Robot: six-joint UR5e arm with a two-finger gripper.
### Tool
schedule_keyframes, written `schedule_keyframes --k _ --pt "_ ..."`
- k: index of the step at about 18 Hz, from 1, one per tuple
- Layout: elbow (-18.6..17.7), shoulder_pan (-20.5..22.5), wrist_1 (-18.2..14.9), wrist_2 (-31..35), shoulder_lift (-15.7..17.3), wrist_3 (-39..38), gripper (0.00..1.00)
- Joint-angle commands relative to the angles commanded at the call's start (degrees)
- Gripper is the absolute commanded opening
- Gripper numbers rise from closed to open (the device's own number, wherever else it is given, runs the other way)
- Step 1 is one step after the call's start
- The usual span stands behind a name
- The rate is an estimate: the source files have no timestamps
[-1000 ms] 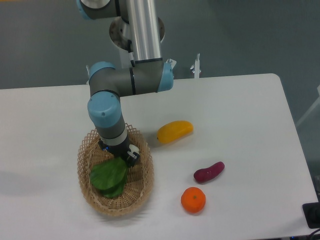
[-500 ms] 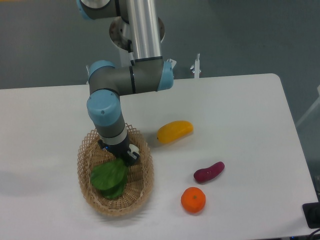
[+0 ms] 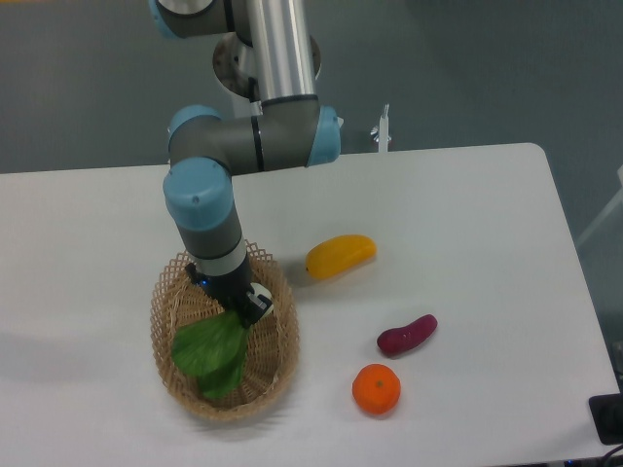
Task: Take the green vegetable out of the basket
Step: 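Lift the bok choy up out of the basket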
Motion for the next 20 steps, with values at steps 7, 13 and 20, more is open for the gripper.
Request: schedule_keyframes --k 7,13,20 --pt "4.3 5.8 -5.7 -2.1 2.9 5.3 0.36" --pt "10.7 16.0 -14.8 -6.7 4.2 13.4 0.36" --pt "12.0 27.8 -17.1 -7.1 4.1 30.6 0.36"
